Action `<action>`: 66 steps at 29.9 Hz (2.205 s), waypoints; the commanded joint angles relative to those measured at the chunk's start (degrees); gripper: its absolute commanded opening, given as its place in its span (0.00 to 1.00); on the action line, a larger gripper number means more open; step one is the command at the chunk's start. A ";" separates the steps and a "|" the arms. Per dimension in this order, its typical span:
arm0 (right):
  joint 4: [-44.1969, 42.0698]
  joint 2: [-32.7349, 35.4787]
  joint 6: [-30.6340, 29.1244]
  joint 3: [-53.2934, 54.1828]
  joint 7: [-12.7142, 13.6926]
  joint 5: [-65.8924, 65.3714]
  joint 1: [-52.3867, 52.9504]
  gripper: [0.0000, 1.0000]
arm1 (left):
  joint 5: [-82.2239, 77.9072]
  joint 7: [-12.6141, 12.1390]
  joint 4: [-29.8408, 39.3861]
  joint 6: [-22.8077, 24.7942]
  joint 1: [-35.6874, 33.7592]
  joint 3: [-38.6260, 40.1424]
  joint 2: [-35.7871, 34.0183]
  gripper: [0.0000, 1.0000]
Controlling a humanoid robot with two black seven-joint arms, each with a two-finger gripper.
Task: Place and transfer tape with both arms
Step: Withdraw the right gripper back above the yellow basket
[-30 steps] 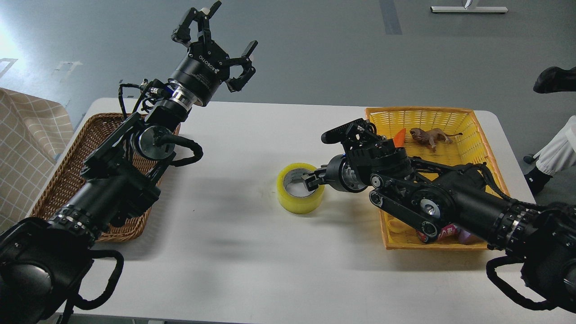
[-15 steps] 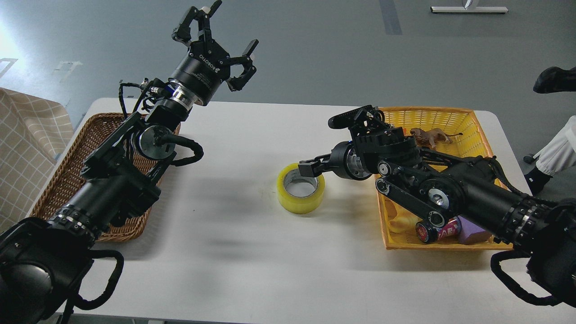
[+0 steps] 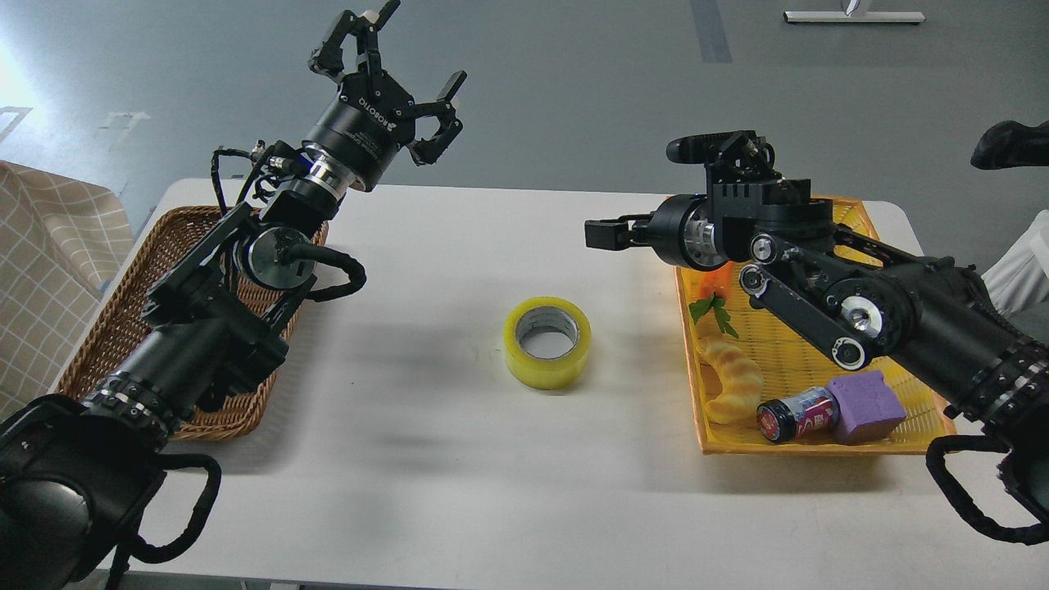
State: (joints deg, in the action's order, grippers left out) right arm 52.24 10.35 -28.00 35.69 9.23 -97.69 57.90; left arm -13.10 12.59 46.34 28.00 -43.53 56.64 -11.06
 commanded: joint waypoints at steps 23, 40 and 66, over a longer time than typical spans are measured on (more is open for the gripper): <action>6.21 14.70 0.00 26.51 -2.11 36.94 -10.25 0.99 | -0.43 -0.02 -0.37 0.00 0.02 -0.65 -0.28 0.98; 3.75 11.54 0.00 39.46 -1.94 73.68 -20.29 1.00 | -0.79 0.25 -0.73 0.00 0.99 -0.65 -0.19 0.98; 2.87 0.46 0.00 44.29 -1.23 89.43 -22.13 1.00 | -1.49 0.07 -0.20 0.00 0.90 -0.74 -4.93 0.98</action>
State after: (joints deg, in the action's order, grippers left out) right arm 55.09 11.56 -28.01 79.50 8.00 -8.27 36.29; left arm -14.33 12.81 45.94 28.00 -42.26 55.98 -14.98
